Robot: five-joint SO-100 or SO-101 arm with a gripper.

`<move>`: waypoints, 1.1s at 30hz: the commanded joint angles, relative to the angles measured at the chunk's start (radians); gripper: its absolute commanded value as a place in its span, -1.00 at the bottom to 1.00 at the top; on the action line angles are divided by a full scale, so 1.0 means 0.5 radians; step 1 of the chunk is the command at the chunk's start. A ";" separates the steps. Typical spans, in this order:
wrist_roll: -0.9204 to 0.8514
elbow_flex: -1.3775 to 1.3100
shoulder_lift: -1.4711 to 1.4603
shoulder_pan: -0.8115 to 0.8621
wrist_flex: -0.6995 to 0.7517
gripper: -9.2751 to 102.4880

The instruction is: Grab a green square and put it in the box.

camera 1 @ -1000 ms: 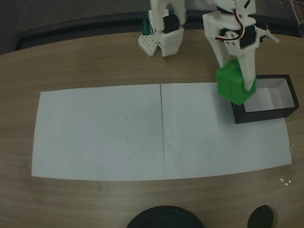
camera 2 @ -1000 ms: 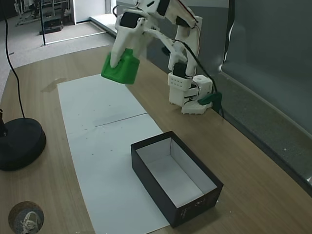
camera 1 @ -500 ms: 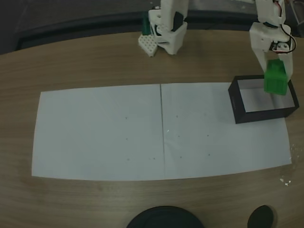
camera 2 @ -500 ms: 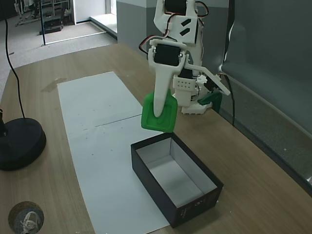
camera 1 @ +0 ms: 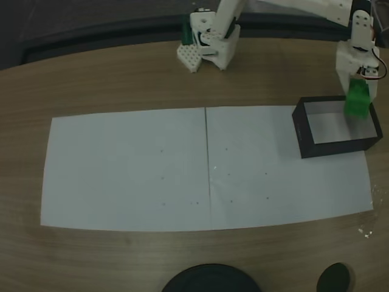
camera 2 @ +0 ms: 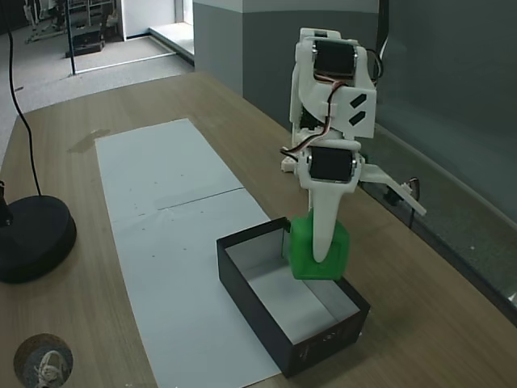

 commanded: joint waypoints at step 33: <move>-0.003 -0.049 0.245 0.101 0.135 -0.72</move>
